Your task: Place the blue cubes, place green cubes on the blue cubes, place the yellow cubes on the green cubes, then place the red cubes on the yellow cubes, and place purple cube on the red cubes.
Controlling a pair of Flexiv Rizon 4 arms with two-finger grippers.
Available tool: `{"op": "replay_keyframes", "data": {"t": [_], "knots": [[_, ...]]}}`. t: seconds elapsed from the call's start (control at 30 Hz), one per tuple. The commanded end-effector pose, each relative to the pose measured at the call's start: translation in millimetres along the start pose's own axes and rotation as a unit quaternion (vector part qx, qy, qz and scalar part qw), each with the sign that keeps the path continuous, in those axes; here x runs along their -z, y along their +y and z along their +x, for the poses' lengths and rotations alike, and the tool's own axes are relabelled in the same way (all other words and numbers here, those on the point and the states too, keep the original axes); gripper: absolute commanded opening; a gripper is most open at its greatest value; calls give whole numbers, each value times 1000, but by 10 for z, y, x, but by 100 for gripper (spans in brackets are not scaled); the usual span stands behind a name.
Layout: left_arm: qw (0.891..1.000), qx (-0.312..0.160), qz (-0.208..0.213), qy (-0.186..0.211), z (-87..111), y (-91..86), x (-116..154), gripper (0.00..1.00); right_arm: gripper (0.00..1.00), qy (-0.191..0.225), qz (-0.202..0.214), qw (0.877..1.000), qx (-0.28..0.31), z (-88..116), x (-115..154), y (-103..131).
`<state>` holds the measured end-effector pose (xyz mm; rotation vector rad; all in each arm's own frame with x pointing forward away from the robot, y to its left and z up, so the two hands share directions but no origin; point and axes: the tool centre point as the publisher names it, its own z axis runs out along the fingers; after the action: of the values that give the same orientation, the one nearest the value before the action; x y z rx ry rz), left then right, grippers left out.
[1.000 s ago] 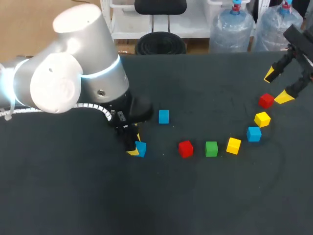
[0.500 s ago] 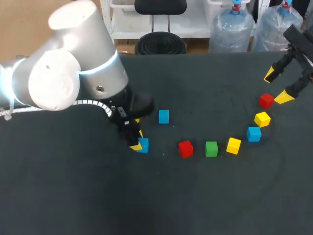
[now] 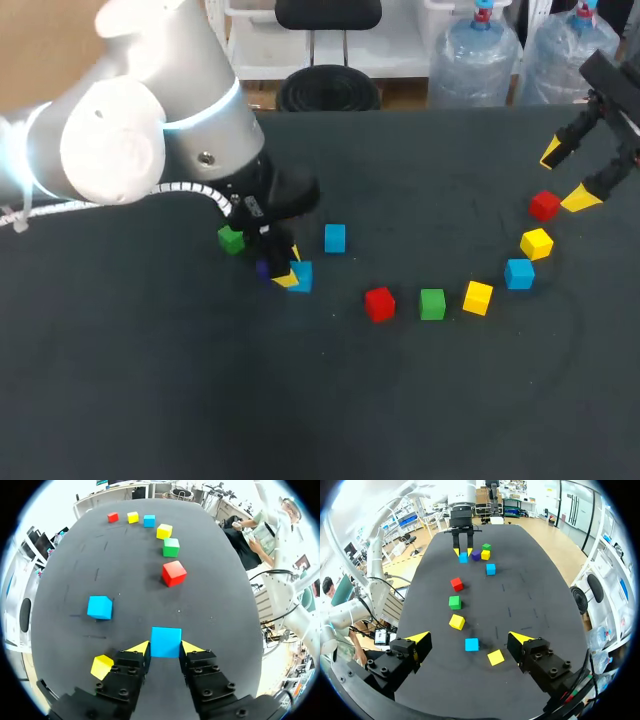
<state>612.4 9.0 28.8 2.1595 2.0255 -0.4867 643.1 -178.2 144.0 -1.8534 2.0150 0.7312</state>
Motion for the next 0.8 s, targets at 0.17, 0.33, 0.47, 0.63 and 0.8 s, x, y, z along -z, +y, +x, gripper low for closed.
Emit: {"op": "replay_keyframes", "data": {"t": [0.17,0.33,0.47,0.63,0.8], "knots": [[1000,-13,10,19,-113,265,4,0,100,0,-1,1000,0,1,-3,-8],[1000,-22,7,21,-161,368,-2,0,100,0,-1,1000,0,1,-3,-8],[999,-27,6,23,-161,431,-38,0,100,0,-1,1000,0,1,-3,-8],[999,-29,7,34,-158,491,-121,0,100,0,-1,1000,0,1,-3,-8],[999,-27,1,34,-140,542,-140,0,100,0,-1,1000,0,1,-3,-8]]}}
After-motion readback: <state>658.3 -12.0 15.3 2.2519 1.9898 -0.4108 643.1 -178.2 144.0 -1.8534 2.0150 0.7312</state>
